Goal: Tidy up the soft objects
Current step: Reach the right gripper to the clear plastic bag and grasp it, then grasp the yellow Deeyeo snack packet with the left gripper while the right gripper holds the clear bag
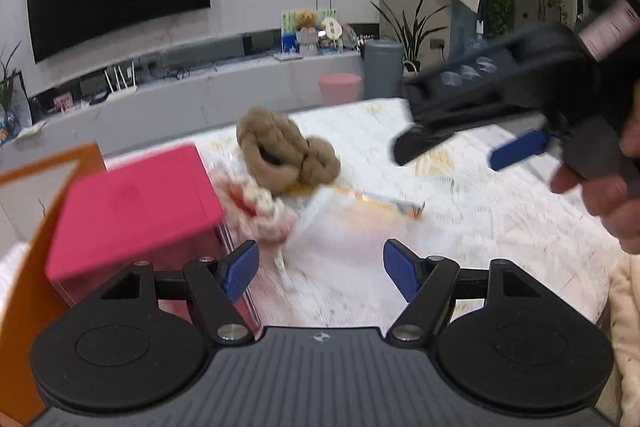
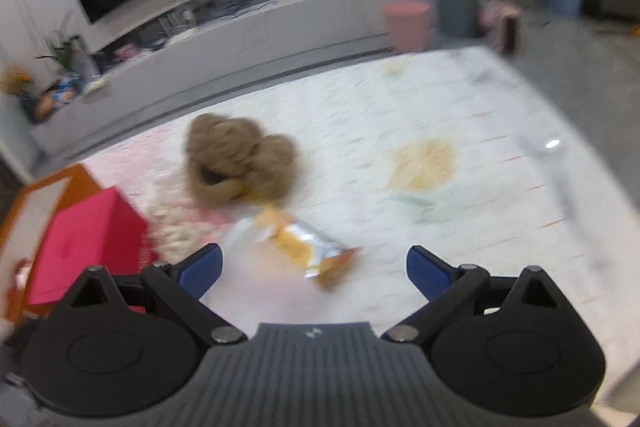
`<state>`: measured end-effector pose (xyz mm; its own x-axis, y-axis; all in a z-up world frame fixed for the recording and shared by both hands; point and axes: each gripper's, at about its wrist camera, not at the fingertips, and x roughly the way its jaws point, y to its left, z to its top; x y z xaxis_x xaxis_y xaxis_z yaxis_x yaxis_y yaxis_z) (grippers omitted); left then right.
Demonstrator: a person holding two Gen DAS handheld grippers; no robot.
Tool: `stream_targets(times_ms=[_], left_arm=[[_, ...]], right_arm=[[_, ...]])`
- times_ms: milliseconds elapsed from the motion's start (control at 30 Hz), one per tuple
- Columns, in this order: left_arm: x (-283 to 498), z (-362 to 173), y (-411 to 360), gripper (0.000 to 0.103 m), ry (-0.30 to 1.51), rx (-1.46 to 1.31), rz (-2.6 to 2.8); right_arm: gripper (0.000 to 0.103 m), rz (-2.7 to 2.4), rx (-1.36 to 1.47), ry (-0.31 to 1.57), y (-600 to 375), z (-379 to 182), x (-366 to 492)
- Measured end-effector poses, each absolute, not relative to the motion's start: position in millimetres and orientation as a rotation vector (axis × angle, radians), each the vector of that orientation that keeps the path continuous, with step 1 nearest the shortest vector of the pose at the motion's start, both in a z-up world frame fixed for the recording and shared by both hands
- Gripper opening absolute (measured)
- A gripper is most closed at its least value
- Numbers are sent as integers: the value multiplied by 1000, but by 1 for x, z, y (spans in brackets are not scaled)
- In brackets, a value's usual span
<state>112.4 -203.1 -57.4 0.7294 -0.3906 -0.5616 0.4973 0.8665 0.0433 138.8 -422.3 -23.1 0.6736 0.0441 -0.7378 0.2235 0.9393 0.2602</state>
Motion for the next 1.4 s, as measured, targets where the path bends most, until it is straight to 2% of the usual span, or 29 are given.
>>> stream_targets(times_ms=[367, 567, 633, 700, 733, 800, 867, 1067, 1400], left_arm=[[123, -83, -184, 83, 668, 129, -549], [124, -86, -180, 83, 695, 100, -558], [123, -87, -181, 83, 688, 104, -570], [121, -87, -183, 83, 691, 101, -584], [121, -87, -183, 83, 688, 98, -589], [120, -87, -185, 83, 681, 98, -591], [121, -88, -186, 83, 685, 108, -584], [117, -88, -188, 83, 685, 128, -563], [124, -80, -224, 83, 762, 28, -499]], right_arm=[[97, -42, 91, 973, -356, -75, 188], [96, -39, 56, 1041, -350, -100, 195], [89, -44, 20, 1046, -347, -103, 195], [71, -73, -27, 1043, -344, -102, 194], [65, -96, -35, 1051, -344, -102, 195], [48, -119, -31, 1057, -348, -101, 192], [39, -120, -40, 1053, -351, -101, 188], [0, -104, 67, 1022, -369, -84, 174], [0, -206, 187, 716, -417, 7, 119]])
